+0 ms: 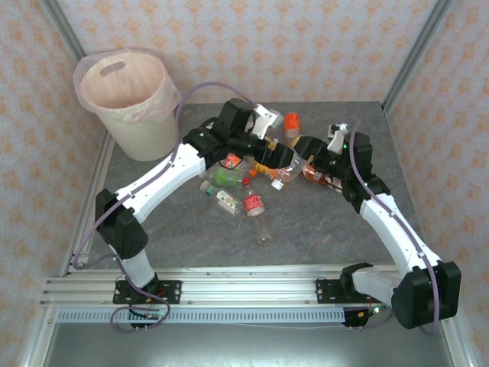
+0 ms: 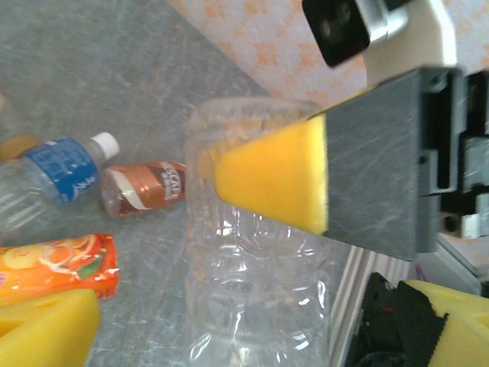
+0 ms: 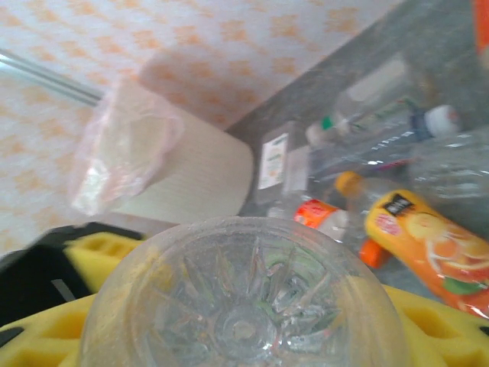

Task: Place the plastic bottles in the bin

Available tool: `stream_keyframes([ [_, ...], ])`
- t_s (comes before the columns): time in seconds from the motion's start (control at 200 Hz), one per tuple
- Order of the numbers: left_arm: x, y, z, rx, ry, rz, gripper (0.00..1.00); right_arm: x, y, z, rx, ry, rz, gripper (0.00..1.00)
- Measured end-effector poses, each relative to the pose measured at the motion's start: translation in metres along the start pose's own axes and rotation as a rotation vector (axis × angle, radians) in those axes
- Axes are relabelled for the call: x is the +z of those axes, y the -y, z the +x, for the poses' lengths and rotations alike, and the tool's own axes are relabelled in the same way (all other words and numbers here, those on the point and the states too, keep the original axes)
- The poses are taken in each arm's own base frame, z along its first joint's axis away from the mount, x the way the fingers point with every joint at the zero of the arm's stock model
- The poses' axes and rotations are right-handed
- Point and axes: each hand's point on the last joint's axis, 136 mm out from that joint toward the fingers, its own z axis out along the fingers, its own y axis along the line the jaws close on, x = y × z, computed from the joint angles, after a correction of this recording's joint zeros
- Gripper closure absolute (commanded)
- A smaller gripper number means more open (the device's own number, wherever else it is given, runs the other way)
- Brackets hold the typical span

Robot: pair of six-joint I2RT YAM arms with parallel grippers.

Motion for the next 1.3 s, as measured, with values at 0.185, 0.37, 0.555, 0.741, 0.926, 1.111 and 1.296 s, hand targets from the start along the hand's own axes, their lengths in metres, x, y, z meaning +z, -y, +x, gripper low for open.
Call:
stream_keyframes([
  [0.185,0.004,0.012,0.007,0.043,-0.031,0.086,0.0,-0.002,-0.028,-0.005,-0.017,-0.003,-0.126,0.48],
  [0.37,0.002,0.028,0.01,0.065,-0.045,0.176,0.18,-0.006,-0.052,-0.016,-0.058,0.04,-0.223,0.46],
  [0.555,0.005,0.028,0.01,0.05,-0.032,0.193,0.4,-0.007,-0.065,-0.017,-0.081,0.051,-0.269,0.44],
  [0.741,0.004,0.027,0.005,0.043,0.001,0.175,0.41,-0.007,-0.067,-0.018,-0.088,0.059,-0.268,0.17],
  [0.926,0.002,0.009,-0.007,0.039,0.069,0.04,0.41,-0.01,-0.068,-0.022,-0.076,0.094,-0.236,0.01],
  [1.111,-0.012,-0.029,-0.026,-0.006,0.136,-0.168,0.45,-0.034,-0.068,-0.042,-0.1,0.249,-0.167,0.01],
  [1.296,-0.052,-0.072,-0.065,-0.058,0.273,-0.417,0.47,-0.047,-0.045,-0.046,-0.126,0.345,-0.062,0.01],
])
